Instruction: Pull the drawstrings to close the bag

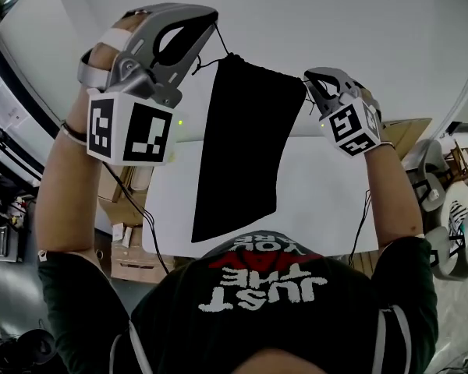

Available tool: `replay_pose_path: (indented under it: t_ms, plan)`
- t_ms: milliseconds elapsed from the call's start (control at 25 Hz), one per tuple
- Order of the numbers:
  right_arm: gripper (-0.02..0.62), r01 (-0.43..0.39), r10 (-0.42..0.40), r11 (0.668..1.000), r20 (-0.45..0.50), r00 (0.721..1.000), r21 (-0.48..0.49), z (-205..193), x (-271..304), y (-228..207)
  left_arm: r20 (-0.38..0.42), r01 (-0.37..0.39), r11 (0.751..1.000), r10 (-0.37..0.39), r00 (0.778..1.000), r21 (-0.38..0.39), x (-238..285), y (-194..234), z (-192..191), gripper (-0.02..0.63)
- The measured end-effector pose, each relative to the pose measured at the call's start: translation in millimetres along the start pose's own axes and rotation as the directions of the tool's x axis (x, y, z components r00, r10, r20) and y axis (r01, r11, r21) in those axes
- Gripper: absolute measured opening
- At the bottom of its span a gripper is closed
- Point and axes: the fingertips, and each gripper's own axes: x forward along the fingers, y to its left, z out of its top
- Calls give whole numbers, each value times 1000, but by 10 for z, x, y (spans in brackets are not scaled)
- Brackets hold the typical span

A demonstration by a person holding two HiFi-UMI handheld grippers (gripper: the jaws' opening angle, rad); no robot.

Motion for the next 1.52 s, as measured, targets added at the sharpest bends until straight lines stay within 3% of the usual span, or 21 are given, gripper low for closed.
replay_pose_path:
  t_ms: [320,600,1040,1520]
  plan:
    - [5,205,-215,975,-132,968,-80,-318,-298,-644,-177,-9,999,-1,984,-53,-148,-144,-781,0]
    - [5,286,-319,938,-163,934,-195,-189,-387,-1023,-249,-12,995,-13,969,-99,-65,-310,-1128,0]
    - [5,312,-371,908,-188,909,-280,-179,-416,-1222,-321,-20,986,-34,947,-163,-78,-421,-1515,0]
    - [5,310,-374,905,-200,906,-290,-274,-342,-1276,-378,-8,977,-75,923,-212,-47,-572,-1822,0]
